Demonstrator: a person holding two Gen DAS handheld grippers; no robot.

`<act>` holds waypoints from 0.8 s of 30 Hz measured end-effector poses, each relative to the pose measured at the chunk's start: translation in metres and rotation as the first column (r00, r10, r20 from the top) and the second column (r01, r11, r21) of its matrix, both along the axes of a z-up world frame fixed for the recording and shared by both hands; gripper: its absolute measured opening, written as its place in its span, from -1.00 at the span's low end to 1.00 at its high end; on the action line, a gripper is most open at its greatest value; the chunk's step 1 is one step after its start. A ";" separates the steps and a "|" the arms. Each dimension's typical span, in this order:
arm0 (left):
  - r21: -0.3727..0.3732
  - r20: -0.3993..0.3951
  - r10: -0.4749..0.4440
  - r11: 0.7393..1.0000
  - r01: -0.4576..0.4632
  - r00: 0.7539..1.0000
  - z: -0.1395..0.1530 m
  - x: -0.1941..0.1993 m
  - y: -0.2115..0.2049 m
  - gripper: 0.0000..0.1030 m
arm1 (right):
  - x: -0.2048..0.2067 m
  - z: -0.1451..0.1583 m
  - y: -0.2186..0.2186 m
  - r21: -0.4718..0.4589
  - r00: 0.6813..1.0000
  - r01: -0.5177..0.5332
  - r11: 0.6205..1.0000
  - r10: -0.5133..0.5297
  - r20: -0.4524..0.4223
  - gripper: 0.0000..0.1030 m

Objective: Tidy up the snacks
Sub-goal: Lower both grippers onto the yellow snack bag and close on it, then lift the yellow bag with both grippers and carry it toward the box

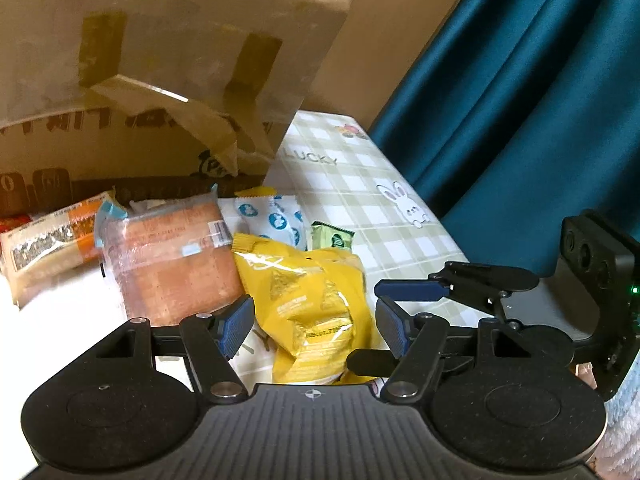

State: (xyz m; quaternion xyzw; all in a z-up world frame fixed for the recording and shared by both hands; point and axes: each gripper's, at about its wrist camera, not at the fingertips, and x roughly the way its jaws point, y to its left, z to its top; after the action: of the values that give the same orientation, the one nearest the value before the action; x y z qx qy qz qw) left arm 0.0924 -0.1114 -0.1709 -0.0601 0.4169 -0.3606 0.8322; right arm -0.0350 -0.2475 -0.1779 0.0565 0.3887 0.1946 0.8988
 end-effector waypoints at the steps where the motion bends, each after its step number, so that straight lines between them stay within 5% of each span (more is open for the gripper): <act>1: -0.002 -0.005 0.002 1.000 -0.002 1.000 -0.002 0.001 -0.001 0.35 | 0.002 -0.001 -0.002 0.013 1.000 0.001 1.000 -0.001 -0.006 0.48; 13: -0.047 -0.102 0.004 0.999 -0.009 0.995 -0.026 0.014 -0.004 0.40 | 0.012 -0.020 -0.005 0.156 0.996 0.066 0.986 -0.054 -0.078 0.51; 24: -0.113 -0.058 -0.042 0.993 0.035 0.997 -0.009 0.013 -0.006 0.34 | -0.001 0.012 0.005 0.059 0.996 0.072 0.996 -0.075 0.055 0.37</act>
State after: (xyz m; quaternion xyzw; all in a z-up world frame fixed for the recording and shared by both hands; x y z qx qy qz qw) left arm 0.1056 -0.1173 -0.1796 -0.1094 0.4218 -0.3973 0.8076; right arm -0.0361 -0.2420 -0.1660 0.0907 0.3548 0.1739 0.9141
